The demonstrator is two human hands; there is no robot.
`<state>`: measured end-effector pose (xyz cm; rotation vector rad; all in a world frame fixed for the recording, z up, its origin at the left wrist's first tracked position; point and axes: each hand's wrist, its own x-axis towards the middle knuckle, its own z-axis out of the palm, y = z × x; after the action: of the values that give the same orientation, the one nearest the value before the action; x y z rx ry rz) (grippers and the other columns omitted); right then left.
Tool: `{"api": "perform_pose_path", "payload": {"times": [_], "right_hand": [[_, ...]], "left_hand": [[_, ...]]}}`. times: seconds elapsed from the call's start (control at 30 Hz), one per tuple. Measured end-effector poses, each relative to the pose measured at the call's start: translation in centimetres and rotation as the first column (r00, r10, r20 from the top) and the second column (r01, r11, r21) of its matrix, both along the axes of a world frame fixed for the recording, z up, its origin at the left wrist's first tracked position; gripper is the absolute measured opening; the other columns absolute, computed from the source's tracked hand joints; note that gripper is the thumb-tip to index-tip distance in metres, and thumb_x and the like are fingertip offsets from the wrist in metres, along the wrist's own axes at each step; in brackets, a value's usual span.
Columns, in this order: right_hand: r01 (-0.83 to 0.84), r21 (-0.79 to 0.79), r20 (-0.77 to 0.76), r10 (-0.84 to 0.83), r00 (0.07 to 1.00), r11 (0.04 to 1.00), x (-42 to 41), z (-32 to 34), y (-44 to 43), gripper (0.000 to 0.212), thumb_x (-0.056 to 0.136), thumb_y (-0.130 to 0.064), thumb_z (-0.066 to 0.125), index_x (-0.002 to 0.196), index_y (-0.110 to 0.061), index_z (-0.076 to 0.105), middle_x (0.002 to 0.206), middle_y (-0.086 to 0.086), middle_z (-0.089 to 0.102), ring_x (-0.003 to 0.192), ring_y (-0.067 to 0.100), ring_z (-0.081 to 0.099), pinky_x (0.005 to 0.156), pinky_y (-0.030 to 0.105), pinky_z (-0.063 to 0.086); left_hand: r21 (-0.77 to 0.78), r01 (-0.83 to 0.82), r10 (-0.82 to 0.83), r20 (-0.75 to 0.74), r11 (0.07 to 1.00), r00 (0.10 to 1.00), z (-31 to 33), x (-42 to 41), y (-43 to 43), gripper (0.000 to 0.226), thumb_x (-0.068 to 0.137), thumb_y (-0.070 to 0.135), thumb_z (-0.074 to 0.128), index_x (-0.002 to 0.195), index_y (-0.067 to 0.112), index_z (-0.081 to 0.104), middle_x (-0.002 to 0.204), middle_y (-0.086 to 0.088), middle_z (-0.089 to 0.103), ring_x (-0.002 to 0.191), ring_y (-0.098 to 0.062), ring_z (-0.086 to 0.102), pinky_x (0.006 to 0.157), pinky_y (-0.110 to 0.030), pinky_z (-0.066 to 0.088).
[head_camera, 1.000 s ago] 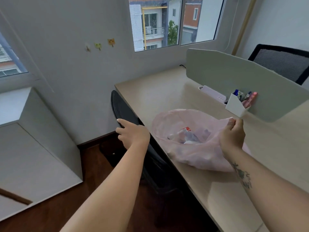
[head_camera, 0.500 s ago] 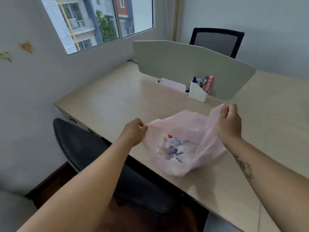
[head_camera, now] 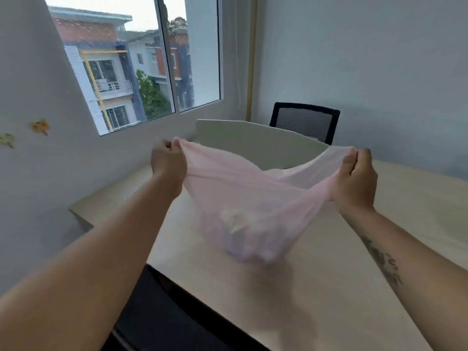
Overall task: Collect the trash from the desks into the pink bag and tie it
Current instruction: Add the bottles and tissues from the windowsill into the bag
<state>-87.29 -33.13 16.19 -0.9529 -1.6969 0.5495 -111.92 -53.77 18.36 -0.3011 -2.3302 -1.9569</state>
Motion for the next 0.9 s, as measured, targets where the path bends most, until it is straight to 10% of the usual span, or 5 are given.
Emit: {"api": "perform_pose_path", "payload": {"times": [0.27, 0.43, 0.67, 0.8, 0.9], "right_hand": [[-0.425, 0.136, -0.127, 0.441, 0.889, 0.895, -12.4, 10.1, -7.1, 0.029, 0.103, -0.030, 0.032, 0.092, -0.005, 0.043, 0.082, 0.016, 0.051, 0.075, 0.030, 0.048, 0.062, 0.036, 0.030], [-0.632, 0.186, -0.181, 0.659, 0.730, 0.752, -18.5, 17.0, -17.8, 0.025, 0.100, -0.029, 0.040, 0.100, -0.006, 0.050, 0.100, 0.019, 0.064, 0.092, 0.032, 0.058, 0.070, 0.030, 0.034], [-0.849, 0.123, -0.170, 0.854, 0.492, 0.514, -23.3, 21.3, -41.2, 0.023, 0.100, -0.019, 0.038, 0.115, -0.003, 0.046, 0.111, 0.022, 0.060, 0.103, 0.037, 0.057, 0.078, 0.038, 0.039], [-0.962, 0.073, -0.117, 0.960, 0.255, 0.264, -24.7, 20.8, -56.7, 0.032, 0.100, -0.028, 0.042, 0.113, -0.001, 0.053, 0.114, 0.020, 0.063, 0.104, 0.037, 0.059, 0.082, 0.041, 0.045], [-0.998, -0.046, -0.089, 0.996, -0.033, -0.037, -25.2, 19.5, -68.1, 0.057, 0.088, -0.051, 0.062, 0.091, 0.006, 0.063, 0.078, 0.017, 0.060, 0.069, 0.028, 0.061, 0.065, 0.045, 0.057]], "left_hand": [[0.106, -0.398, 0.410, -0.314, 0.911, 0.856, 14.5, -3.1, -15.5, 0.021, 0.099, 0.028, 0.047, 0.078, 0.022, 0.045, 0.072, 0.006, 0.046, 0.073, -0.016, 0.045, 0.062, -0.026, 0.037], [0.147, -0.638, 0.631, -0.426, 0.756, 0.648, 21.6, 0.1, -29.9, 0.030, 0.099, 0.024, 0.047, 0.071, 0.025, 0.037, 0.071, 0.007, 0.042, 0.064, -0.010, 0.039, 0.046, -0.014, 0.032], [0.034, -0.913, 0.768, -0.554, 0.406, 0.321, 25.0, 9.7, -52.8, 0.021, 0.100, 0.027, 0.047, 0.080, 0.022, 0.045, 0.072, 0.010, 0.042, 0.074, -0.013, 0.046, 0.066, -0.023, 0.032], [-0.044, -0.968, 0.813, -0.534, 0.248, 0.233, 24.8, 15.1, -66.7, 0.024, 0.100, 0.033, 0.045, 0.099, 0.011, 0.055, 0.079, -0.001, 0.052, 0.084, -0.022, 0.054, 0.067, -0.032, 0.042], [-0.110, -0.984, 0.855, -0.490, 0.137, 0.174, 24.2, 18.2, -76.8, 0.035, 0.097, 0.035, 0.045, 0.111, 0.006, 0.060, 0.106, -0.015, 0.063, 0.092, -0.030, 0.061, 0.070, -0.037, 0.053]]}}
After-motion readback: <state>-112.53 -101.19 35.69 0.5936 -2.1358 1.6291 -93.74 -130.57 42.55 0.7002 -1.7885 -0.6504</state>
